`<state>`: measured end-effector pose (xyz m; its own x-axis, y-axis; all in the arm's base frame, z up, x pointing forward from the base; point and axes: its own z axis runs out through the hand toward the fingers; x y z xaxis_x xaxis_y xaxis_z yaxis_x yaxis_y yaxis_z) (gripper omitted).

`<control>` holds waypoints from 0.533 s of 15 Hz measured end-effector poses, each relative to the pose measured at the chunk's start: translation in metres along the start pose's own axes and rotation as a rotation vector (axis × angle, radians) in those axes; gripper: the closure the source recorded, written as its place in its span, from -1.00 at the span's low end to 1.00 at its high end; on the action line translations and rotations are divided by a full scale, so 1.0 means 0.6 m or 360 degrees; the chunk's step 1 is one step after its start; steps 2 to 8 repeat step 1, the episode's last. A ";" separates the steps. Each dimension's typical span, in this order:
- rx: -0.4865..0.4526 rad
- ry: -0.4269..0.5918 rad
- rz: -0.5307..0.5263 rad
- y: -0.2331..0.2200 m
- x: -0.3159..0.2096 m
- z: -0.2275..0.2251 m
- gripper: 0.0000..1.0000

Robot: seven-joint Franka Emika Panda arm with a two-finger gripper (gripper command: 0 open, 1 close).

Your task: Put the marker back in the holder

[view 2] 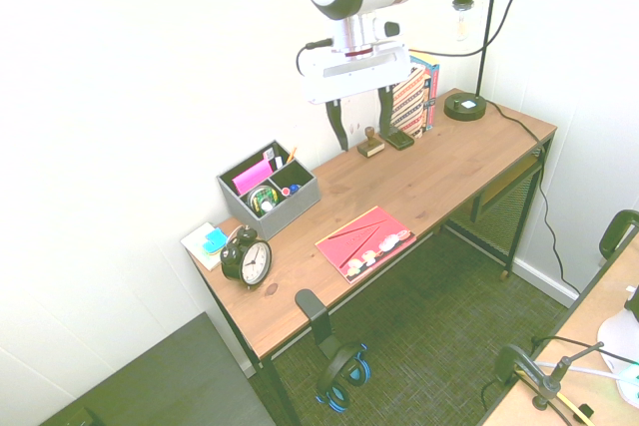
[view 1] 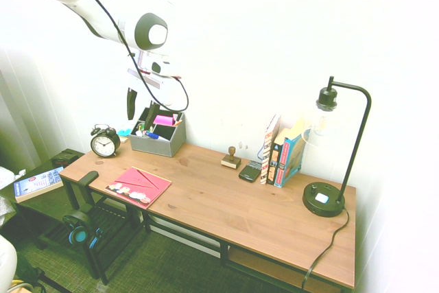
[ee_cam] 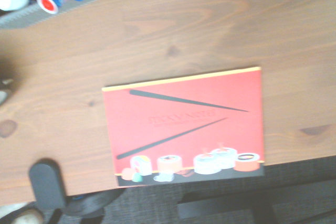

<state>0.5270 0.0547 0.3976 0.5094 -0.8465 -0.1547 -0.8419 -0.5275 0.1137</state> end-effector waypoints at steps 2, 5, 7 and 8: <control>0.0010 0.0087 -0.0039 0.028 -0.008 -0.009 -1.00; 0.0010 0.0087 -0.0039 0.028 -0.008 -0.009 -1.00; 0.0010 0.0087 -0.0039 0.028 -0.008 -0.009 -1.00; 0.0010 0.0087 -0.0039 0.028 -0.008 -0.009 -1.00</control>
